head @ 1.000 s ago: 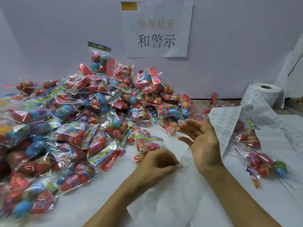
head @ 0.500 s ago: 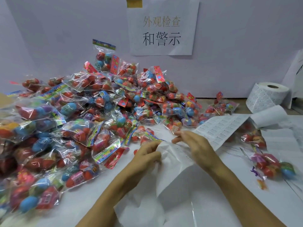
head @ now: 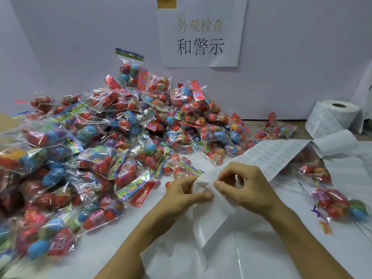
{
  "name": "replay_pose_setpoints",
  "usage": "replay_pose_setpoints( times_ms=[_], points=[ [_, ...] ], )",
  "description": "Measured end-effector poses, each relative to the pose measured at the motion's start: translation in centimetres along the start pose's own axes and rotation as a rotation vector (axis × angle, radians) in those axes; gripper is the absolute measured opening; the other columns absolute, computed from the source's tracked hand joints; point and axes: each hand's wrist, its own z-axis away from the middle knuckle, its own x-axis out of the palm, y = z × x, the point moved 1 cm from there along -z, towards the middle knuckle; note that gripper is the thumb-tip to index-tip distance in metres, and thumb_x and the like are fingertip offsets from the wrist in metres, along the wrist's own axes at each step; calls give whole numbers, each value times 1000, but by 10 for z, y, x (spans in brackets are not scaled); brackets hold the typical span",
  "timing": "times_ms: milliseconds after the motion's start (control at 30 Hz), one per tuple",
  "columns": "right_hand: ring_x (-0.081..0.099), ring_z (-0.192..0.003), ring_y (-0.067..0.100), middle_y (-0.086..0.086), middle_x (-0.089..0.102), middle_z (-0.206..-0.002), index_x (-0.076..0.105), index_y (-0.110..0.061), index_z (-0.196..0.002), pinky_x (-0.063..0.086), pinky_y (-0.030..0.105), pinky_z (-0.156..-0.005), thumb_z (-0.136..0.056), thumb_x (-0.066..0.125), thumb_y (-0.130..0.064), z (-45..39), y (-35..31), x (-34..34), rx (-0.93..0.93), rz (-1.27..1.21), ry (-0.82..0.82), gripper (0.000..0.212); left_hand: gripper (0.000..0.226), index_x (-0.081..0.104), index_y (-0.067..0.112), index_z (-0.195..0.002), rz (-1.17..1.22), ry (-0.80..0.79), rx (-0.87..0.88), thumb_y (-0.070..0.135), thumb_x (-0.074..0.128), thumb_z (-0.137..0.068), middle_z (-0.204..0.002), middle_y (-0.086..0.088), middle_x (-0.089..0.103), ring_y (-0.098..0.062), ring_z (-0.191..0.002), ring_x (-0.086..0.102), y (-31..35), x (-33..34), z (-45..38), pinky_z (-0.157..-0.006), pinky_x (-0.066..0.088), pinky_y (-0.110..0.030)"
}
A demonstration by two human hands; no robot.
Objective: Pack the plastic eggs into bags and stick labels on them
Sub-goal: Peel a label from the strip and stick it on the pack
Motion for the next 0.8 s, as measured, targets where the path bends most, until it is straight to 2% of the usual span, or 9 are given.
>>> replay_pose_setpoints(
  times_ms=[67,167,267,367,467,567,700,800],
  points=[
    [61,-66,11,-10,67,-68,75,-23,-72,39,13,-57,-77,87,-32,0,0,-1,42,-2,-49,16,21,79,11,-103,-25,-11,-1,8,78,-82,-101,-11,77,-21,-91,73,0,-1,0,-79,57,-30],
    [65,-66,7,-12,71,-70,78,-25,-72,42,14,-56,-73,87,-41,1,0,-1,107,-52,-114,18,14,80,12,-94,-67,-5,-3,13,78,-80,-93,-11,77,-20,-85,71,-1,-1,0,-76,57,-29],
    [64,-65,4,-7,73,-71,81,-24,-73,43,14,-56,-75,86,-35,0,-1,-3,171,-92,-169,13,13,81,17,-88,-76,-8,0,8,74,-82,-86,-4,76,-15,-79,70,-1,1,0,-72,55,-25],
    [64,-66,7,-5,74,-73,82,-24,-74,42,13,-56,-80,85,-29,-1,0,-5,221,-116,-201,8,19,82,16,-92,-57,-11,3,2,71,-83,-90,-5,77,-15,-82,71,-1,2,1,-73,56,-25],
    [63,-66,5,-5,74,-72,82,-24,-74,41,13,-56,-81,84,-23,0,-1,-7,227,-111,-211,8,24,81,11,-96,-59,-13,-3,-8,69,-89,-95,-9,78,-17,-86,72,0,3,2,-76,57,-25],
    [62,-64,5,-7,73,-69,81,-22,-72,41,11,-57,-80,85,-19,1,-2,-6,216,-61,-196,9,19,79,2,-101,-81,9,-16,-10,68,-89,-99,-16,76,-21,-90,70,-2,4,2,-81,58,-30],
    [62,-63,2,-9,72,-66,80,-19,-70,42,11,-59,-79,80,-11,1,-2,-3,210,6,-182,12,18,79,4,-104,-131,32,-14,2,73,-87,-103,-20,76,-23,-93,70,-4,6,2,-86,58,-36],
    [62,-64,0,-11,71,-65,80,-18,-70,43,10,-59,-79,77,-8,1,-2,-4,212,12,-167,13,19,81,10,-102,-120,33,-16,22,75,-88,-101,-18,77,-21,-92,73,-2,6,3,-81,58,-31]
  ],
)
